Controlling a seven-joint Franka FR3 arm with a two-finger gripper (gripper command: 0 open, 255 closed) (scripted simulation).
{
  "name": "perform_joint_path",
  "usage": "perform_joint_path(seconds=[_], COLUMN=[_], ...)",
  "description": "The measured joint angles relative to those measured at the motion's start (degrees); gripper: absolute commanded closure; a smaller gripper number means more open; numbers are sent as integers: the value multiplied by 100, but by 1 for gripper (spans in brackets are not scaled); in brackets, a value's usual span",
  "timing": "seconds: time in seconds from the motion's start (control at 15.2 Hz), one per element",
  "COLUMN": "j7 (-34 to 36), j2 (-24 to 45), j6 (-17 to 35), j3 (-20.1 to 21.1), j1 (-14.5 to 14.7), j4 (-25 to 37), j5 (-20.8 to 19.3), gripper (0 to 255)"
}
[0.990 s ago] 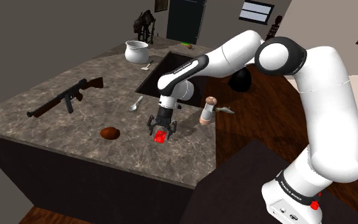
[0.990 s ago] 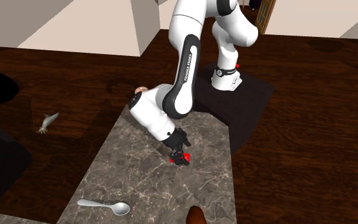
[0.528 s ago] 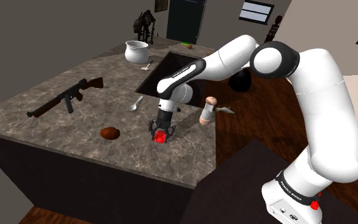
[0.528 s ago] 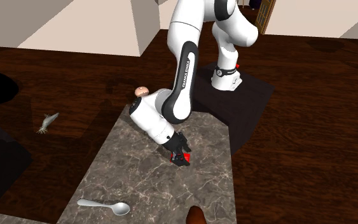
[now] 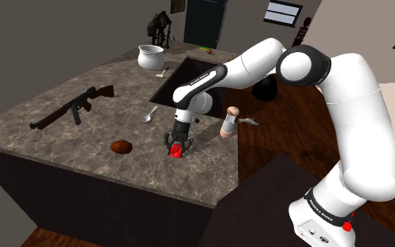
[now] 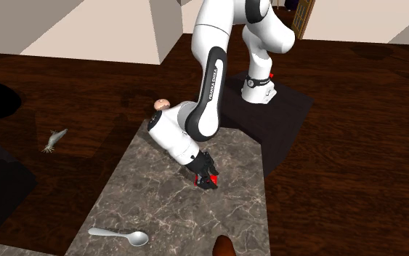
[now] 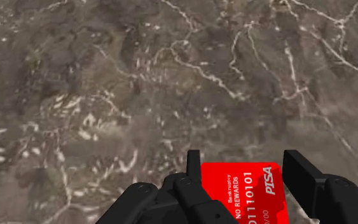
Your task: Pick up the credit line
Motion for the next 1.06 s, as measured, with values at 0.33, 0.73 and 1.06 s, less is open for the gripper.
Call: perform_joint_path(seconds=[0.33, 0.73, 1.06], j7=[53, 167, 263], j2=[-185, -570, -851], j6=[-57, -290, -484], j3=[7, 25, 40], j1=[-5, -36, -57], j4=[-90, -217, -281], j5=[7, 8, 9], gripper=[255, 255, 255])
